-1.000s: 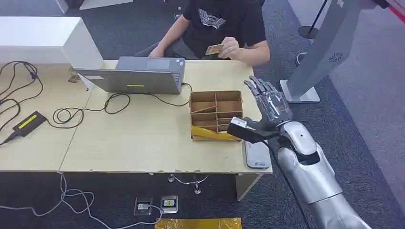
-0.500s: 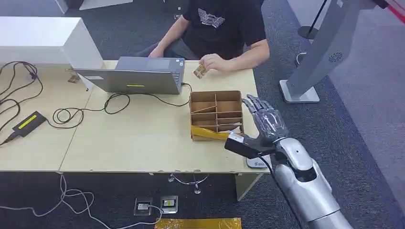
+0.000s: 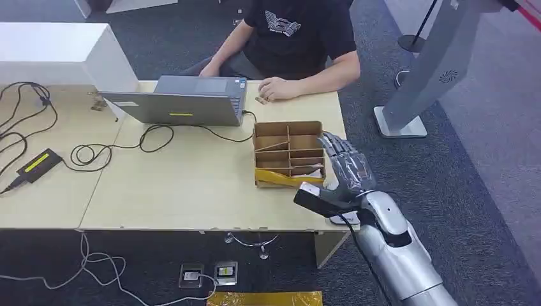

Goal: Pass the card to the sensor for recognition and then transmit it.

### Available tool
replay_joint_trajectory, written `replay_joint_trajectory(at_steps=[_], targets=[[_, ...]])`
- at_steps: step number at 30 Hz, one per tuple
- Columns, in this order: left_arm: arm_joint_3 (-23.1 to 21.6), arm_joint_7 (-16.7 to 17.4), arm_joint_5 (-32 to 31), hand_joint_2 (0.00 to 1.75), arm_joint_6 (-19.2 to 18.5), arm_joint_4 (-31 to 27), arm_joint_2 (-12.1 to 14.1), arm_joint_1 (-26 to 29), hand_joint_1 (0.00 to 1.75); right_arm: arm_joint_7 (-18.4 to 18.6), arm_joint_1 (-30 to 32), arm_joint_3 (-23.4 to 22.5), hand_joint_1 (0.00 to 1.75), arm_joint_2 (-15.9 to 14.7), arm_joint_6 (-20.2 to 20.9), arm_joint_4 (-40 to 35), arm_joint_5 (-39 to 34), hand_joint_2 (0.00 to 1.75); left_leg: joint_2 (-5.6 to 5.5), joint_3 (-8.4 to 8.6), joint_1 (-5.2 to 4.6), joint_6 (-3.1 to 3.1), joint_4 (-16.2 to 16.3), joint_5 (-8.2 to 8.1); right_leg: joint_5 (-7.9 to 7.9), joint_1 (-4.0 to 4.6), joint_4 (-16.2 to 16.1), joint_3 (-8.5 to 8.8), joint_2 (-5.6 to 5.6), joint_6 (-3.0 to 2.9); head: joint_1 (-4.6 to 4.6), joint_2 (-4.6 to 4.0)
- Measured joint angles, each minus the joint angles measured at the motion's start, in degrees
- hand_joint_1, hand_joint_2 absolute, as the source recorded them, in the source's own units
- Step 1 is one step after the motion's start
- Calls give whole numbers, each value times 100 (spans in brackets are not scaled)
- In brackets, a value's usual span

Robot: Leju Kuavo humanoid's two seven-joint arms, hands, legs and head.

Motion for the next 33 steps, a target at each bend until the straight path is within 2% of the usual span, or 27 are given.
replay_joint_trajectory(at_steps=[12, 23, 33], targets=[[-81, 11, 11, 0, 11, 0, 4, -2, 0, -85, -281, 214, 0, 322, -107, 733, -61, 175, 1, -1, 0, 0, 0, 0, 0, 0, 1, -1, 0, 0, 2, 0], [-86, 114, 70, 0, 107, 0, -17, 0, 0, -46, -410, 424, 0, 564, -94, 962, -63, 175, -1, -1, 1, 0, 0, 0, 0, 1, 0, 0, 0, 0, 2, 0], [-86, 116, 63, 0, 103, 2, -20, 0, 0, 48, -442, 560, 0, 682, -426, 1095, 236, 175, 1, -1, 1, 0, 0, 0, 0, 1, 1, -1, 0, 0, 0, 0]])
